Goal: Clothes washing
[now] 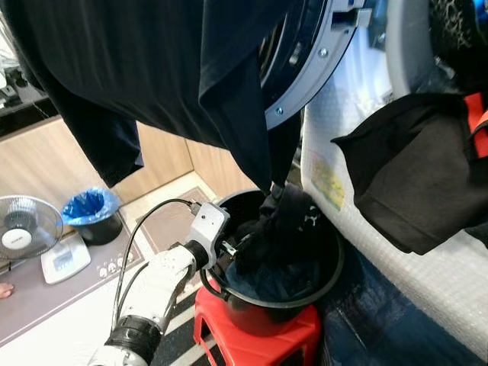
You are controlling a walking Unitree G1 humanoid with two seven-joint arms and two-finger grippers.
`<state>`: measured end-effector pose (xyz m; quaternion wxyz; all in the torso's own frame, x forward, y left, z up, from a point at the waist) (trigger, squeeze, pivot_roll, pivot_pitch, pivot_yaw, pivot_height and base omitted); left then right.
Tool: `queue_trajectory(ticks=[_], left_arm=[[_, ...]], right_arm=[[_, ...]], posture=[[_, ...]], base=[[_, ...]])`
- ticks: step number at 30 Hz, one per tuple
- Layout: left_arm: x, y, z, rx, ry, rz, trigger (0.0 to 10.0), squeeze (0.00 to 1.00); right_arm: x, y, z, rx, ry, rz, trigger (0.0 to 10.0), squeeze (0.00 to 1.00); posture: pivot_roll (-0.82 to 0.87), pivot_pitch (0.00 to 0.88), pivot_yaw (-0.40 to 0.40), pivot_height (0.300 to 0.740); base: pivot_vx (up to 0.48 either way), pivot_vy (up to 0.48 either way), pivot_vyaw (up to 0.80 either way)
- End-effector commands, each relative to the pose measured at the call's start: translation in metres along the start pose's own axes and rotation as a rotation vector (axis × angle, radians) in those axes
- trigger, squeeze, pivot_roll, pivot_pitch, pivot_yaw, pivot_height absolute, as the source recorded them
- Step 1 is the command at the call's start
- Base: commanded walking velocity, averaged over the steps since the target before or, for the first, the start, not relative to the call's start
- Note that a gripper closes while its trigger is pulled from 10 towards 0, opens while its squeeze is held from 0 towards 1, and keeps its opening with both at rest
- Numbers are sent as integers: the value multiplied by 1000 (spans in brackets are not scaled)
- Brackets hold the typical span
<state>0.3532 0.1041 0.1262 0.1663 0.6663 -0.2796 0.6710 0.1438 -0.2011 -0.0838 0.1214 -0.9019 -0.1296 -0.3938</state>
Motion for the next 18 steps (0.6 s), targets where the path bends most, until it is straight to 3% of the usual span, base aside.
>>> queue_trajectory(ticks=[1, 10, 18], left_arm=[[-6, -9, -4, 6, -38, -14, 10000, 0], [8, -30, 0, -40, -54, 60, 10000, 0], [27, -23, 13, -157, -16, 102, 10000, 0]], right_arm=[[-22, -13, -9, 35, -51, 41, 10000, 27], [-31, -15, -28, 30, -12, 56, 10000, 24], [-29, -21, -29, 28, 3, 69, 10000, 20]], posture=[[-56, 301, 107, 740], [-71, 383, 127, 740], [-74, 389, 135, 740]], base=[[0, 0, 0], [0, 0, 0], [0, 0, 0]])
Point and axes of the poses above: a point about 5 cm out from each wrist's last joint towards the gripper, its own z axis pointing out of the wrist towards the gripper, its own x axis along the axis of the wrist's last joint, y = z × x, the point moved 1 cm from there along z, pointing out of the wrist towards the gripper, and after that the axes turned 1 degree about -z, right-handed, at the moved point
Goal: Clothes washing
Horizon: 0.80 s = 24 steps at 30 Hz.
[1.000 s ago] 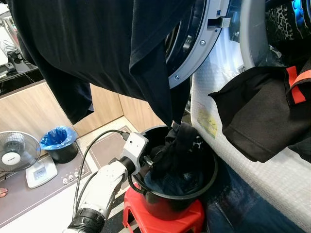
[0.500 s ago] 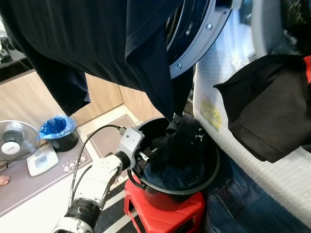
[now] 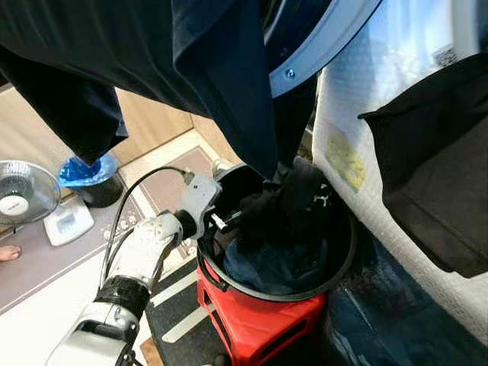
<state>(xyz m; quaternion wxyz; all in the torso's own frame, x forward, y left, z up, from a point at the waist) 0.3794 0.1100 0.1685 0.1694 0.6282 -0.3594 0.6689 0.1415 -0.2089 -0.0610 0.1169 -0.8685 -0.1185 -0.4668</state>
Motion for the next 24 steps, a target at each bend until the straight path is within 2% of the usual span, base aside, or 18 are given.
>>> queue_trajectory(ticks=[1, 3, 6, 7, 12, 14, 15, 17, 21, 24], left_arm=[[-10, 7, -1, -43, -29, -18, 10000, 0], [-9, 8, 0, -49, -24, -13, 10000, 0], [-2, 15, 4, -117, 10, 0, 10000, 0], [1, 22, 5, -177, 34, 14, 10000, 0], [8, 38, 6, -317, 79, 16, 10000, 0], [11, 47, 3, -398, 95, 7, 10000, 0], [11, 47, 3, -398, 95, 7, 10000, 0], [12, 59, -3, -504, 97, 35, 10000, 0], [14, 60, -6, -522, 98, 42, 10000, 0], [13, 53, -10, -501, 87, 77, 10000, 0]], right_arm=[[-41, -26, -17, 51, -158, 82, 10000, 24], [-41, -26, -17, 52, -158, 83, 10000, 24], [-39, -30, -15, 55, -151, 89, 10000, 20], [-38, -31, -14, 57, -147, 92, 10000, 20], [-36, -32, -13, 59, -144, 97, 10000, 20], [-36, -32, -13, 59, -143, 98, 10000, 24], [-36, -32, -13, 59, -143, 98, 10000, 24], [-36, -33, -14, 61, -143, 101, 10000, 20], [-35, -34, -15, 61, -141, 105, 10000, 20], [-36, -36, -16, 64, -142, 109, 10000, 16]], posture=[[-73, 386, 136, 740], [-73, 386, 136, 740], [-72, 382, 137, 740], [-71, 380, 137, 740], [-68, 379, 138, 740], [-62, 378, 136, 740], [-62, 378, 136, 740], [-61, 379, 136, 740], [-59, 380, 134, 740], [-57, 381, 134, 740]], base=[[0, 0, 0], [0, 0, 0], [0, 0, 0], [0, 0, 0], [0, 0, 0], [0, 0, 0], [0, 0, 0], [0, 0, 0], [0, 0, 0], [0, 0, 0]])
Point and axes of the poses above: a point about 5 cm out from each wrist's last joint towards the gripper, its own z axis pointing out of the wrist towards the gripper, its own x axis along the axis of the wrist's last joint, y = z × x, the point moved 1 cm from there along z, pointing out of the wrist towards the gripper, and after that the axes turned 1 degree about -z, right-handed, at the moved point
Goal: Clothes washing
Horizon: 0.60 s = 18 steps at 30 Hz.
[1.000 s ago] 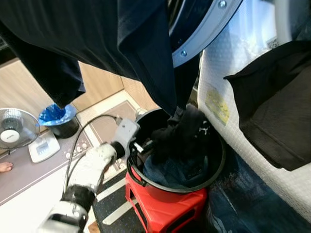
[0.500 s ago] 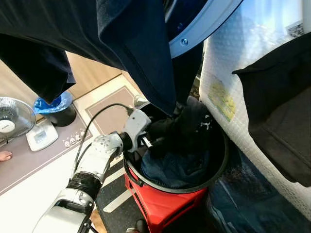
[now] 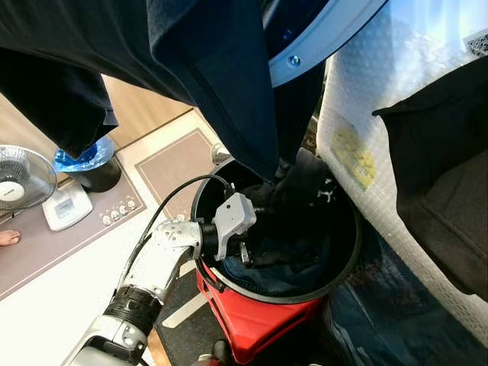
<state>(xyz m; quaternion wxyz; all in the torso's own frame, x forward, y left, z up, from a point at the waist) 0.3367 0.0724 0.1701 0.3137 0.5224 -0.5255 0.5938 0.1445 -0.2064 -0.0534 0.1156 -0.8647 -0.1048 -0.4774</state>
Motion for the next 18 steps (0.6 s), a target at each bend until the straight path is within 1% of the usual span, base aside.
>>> queue_trajectory(ticks=[1, 4, 5, 6, 7, 9, 10, 11, 12, 13, 15, 17, 18], left_arm=[[-3, 1, -6, 3, -15, 9, 10000, 0], [-3, -2, -12, 19, -26, 19, 10000, 0], [-1, -9, -20, 45, -35, 28, 10000, 0], [0, -13, -24, 63, -42, 32, 10000, 0], [0, -13, -24, 63, -42, 32, 10000, 0], [1, -19, -29, 88, -49, 35, 10000, 0], [2, -27, -34, 119, -51, 23, 10000, 0], [2, -32, -35, 144, -55, 21, 10000, 0], [0, -39, -37, 180, -62, 0, 10000, 0], [-1, -41, -37, 189, -65, -9, 10000, 0], [-1, -45, -37, 209, -78, 10, 10000, 0], [-1, -50, -35, 228, -84, -6, 10000, 0], [-1, -50, -35, 228, -84, -6, 10000, 0]], right_arm=[[-44, -33, -17, 79, -168, 91, 10000, 20], [-44, -34, -17, 80, -167, 94, 10000, 20], [-44, -35, -17, 82, -165, 96, 10000, 20], [-44, -35, -18, 83, -162, 97, 10000, 20], [-44, -35, -18, 83, -162, 97, 10000, 20], [-43, -35, -19, 84, -158, 98, 10000, 16], [-41, -36, -20, 87, -153, 97, 10000, 16], [-41, -36, -21, 89, -151, 96, 10000, 16], [-40, -36, -23, 92, -150, 93, 10000, 20], [-40, -36, -23, 93, -149, 93, 10000, 20], [-40, -36, -24, 96, -150, 91, 10000, 20], [-39, -35, -26, 99, -149, 86, 10000, 16], [-39, -35, -26, 99, -149, 86, 10000, 16]], posture=[[-57, 381, 134, 740], [-57, 381, 134, 740], [-55, 384, 133, 740], [-57, 391, 131, 740], [-57, 391, 131, 740], [-60, 401, 128, 740], [-59, 409, 124, 740], [-57, 416, 121, 740], [-60, 424, 117, 740], [-61, 427, 116, 740], [-63, 430, 114, 740], [-68, 439, 112, 740], [-68, 439, 112, 740]], base=[[0, 0, 0], [0, 0, 0], [0, 0, 0], [0, 0, 0], [0, 0, 0], [0, 0, 0], [0, 0, 0], [0, 0, 0], [0, 0, 0], [0, 0, 0], [0, 0, 0], [0, 0, 0], [0, 0, 0]])
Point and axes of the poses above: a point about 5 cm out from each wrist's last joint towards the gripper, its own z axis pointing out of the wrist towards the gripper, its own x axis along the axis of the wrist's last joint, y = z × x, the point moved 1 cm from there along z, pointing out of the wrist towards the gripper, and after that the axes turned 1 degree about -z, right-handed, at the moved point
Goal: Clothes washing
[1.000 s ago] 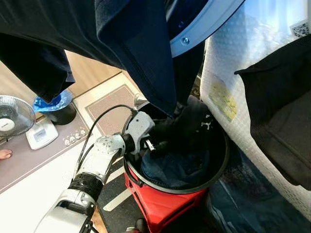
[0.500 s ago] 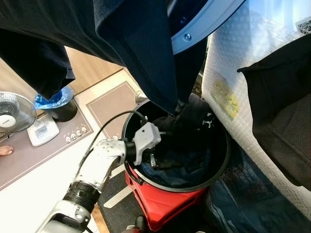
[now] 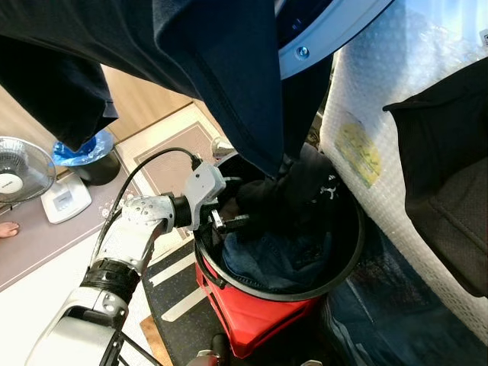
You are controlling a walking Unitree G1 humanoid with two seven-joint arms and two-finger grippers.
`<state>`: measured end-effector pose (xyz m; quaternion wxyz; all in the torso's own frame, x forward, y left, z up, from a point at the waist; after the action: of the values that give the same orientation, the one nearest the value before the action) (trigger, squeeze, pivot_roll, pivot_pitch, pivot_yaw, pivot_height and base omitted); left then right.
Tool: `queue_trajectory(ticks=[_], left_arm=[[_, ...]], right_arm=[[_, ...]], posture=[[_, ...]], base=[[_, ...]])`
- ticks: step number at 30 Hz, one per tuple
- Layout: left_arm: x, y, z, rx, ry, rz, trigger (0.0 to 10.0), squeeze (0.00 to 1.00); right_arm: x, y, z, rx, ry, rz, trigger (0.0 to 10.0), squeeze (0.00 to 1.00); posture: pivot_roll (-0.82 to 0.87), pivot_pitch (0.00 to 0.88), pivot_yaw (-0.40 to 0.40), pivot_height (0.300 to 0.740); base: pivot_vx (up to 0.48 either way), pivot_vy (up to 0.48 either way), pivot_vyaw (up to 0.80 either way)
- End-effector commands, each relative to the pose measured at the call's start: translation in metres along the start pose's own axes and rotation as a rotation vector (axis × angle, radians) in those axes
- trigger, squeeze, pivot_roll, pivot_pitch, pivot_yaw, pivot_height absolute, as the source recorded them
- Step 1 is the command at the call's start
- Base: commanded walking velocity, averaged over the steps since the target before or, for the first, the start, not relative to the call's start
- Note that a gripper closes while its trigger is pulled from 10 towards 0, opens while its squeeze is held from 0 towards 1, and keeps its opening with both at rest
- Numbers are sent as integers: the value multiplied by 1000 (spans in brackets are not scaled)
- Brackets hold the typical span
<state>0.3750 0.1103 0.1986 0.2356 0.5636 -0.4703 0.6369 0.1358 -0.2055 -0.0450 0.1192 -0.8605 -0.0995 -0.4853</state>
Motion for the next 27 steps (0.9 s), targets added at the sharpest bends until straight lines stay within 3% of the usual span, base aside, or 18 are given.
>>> queue_trajectory(ticks=[1, 13, 27], left_arm=[[-10, -5, -2, 39, -42, -36, 10000, 0], [1, -23, 18, 138, -109, -37, 10000, 0], [29, 8, 59, -102, 5, 12, 10000, 0]], right_arm=[[-40, -30, -17, 95, -165, 73, 10000, 20], [-32, -34, -21, 90, -144, 75, 10000, 16], [-31, -44, -23, 83, -142, 97, 10000, 16]], posture=[[-75, 448, 108, 740], [-97, 471, 120, 740], [-97, 481, 147, 740]], base=[[0, 0, 0], [0, 0, 0], [0, 0, 0]])
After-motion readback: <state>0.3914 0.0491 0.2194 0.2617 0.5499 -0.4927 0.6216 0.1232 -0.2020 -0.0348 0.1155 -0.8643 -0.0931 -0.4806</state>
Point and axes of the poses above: a point about 5 cm out from each wrist's last joint towards the gripper, its own z axis pointing out of the wrist towards the gripper, its own x axis along the axis of the wrist's last joint, y = z × x, the point moved 1 cm from there along z, pointing out of the wrist towards the gripper, and after that the axes turned 1 degree about -z, right-handed, at the moved point
